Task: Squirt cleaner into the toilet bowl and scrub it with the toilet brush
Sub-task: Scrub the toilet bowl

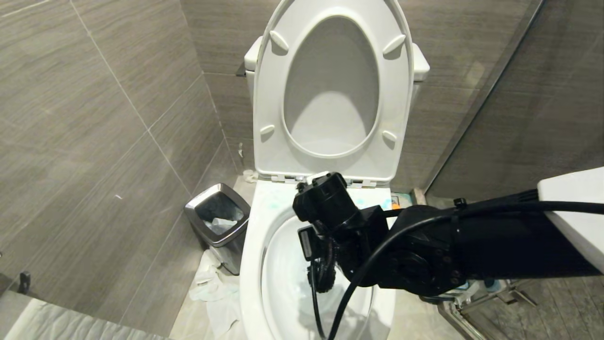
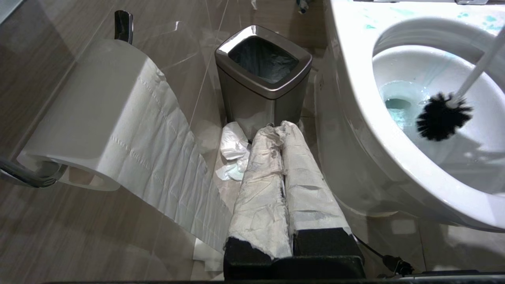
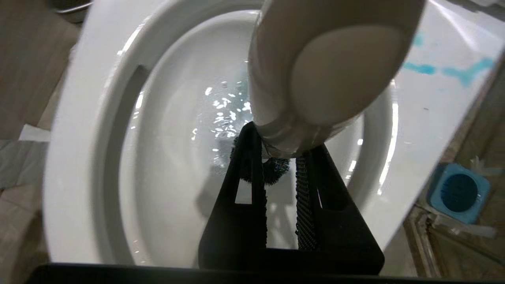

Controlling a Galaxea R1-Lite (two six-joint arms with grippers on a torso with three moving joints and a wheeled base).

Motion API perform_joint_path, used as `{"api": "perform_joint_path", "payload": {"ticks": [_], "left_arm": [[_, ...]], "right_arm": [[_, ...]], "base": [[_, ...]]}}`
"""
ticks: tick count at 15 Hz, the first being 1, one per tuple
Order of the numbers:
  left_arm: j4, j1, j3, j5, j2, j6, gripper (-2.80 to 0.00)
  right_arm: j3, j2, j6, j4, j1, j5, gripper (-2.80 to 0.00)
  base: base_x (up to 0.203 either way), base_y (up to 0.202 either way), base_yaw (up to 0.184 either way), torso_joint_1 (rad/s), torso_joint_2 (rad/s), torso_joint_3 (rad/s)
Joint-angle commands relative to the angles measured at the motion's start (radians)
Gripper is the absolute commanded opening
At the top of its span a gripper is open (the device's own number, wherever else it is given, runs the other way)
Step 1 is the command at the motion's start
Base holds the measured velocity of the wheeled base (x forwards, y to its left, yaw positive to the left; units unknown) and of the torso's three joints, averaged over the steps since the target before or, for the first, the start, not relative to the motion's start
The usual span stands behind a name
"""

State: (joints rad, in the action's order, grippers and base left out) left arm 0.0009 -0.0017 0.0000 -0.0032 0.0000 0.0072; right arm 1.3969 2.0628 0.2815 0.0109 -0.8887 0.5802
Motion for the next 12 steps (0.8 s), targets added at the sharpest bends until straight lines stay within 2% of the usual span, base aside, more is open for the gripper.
{"api": "perform_joint_path", "payload": {"ticks": [1, 6, 12], "left_arm": [[0.000, 0.000, 0.002, 0.000, 0.000, 0.000, -2.80], [-0.001, 0.000, 0.002, 0.000, 0.000, 0.000, -2.80], [-0.001, 0.000, 0.002, 0.000, 0.000, 0.000, -2.80]], "right_arm": [[-0.019, -0.047, 0.000, 0.003, 0.040, 0.004, -2.80], [0.071, 0.001, -0.005, 0.003, 0.101, 0.004, -2.80], [0.278, 0.155, -0.007, -0.005, 0.078, 0.004, -2.80]], "base": [[0.000, 0.000, 0.000, 0.000, 0.00, 0.000], [0.000, 0.000, 0.000, 0.000, 0.00, 0.000], [0.000, 0.000, 0.000, 0.000, 0.00, 0.000]]}}
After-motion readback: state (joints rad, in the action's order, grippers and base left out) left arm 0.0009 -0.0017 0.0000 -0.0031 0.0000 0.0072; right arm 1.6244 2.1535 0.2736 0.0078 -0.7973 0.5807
